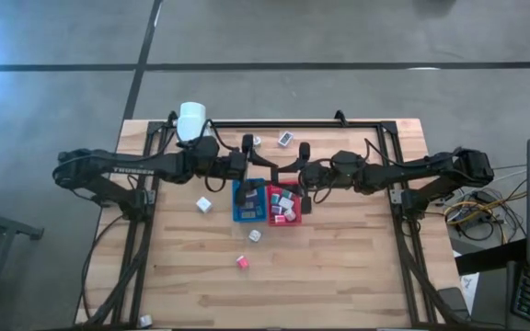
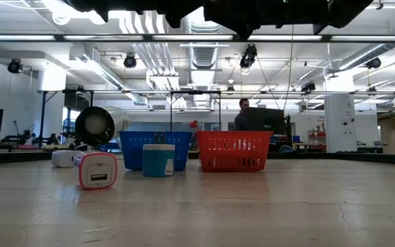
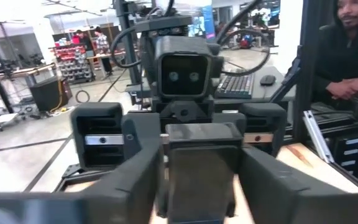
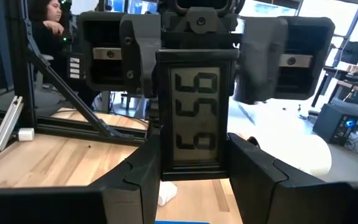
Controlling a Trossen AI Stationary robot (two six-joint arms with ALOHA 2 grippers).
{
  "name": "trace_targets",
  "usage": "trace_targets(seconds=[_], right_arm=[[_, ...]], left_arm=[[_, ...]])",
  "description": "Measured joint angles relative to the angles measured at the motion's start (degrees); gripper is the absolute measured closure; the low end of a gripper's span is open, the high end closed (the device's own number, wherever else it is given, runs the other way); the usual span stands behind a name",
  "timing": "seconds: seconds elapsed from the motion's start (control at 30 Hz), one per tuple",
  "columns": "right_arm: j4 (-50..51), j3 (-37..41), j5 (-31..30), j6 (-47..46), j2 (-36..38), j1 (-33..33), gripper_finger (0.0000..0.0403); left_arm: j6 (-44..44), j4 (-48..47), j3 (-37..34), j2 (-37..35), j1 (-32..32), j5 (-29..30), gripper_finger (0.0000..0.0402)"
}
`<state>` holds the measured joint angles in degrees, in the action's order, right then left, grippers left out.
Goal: Pick & Place Office items
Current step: Put the black digital clock into the blue bin
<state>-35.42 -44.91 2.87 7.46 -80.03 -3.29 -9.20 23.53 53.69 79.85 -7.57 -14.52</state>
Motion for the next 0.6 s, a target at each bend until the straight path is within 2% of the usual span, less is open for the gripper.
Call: trace_targets(seconds=[0.1,0.2,0.43,0.6], right_arm=[[-0.04,0.0,-0.04,-0.19,0.0,0.0,0.0262],[-0.09,0.0,-0.06,-0.06,0.0,0.0,0.0258],[-0.17,-0.07,0.25,1.32,-0.02,0.02,0.0215],[-0.39,-0.07,0.26,1.05,0.04,0.02,0.02]], left_arm=[[0.01,0.01,0.0,0.0,-0.02,-1.06,0.0254],[-0.03,0.02,0.0,-0.02,-0.02,-1.86,0.0252],[0.25,-0.02,0.0,-0.22,-0.02,-3.11,0.0252],[0.9,-0.08,-0.06,-1.49,-0.02,-3.78,0.0252]])
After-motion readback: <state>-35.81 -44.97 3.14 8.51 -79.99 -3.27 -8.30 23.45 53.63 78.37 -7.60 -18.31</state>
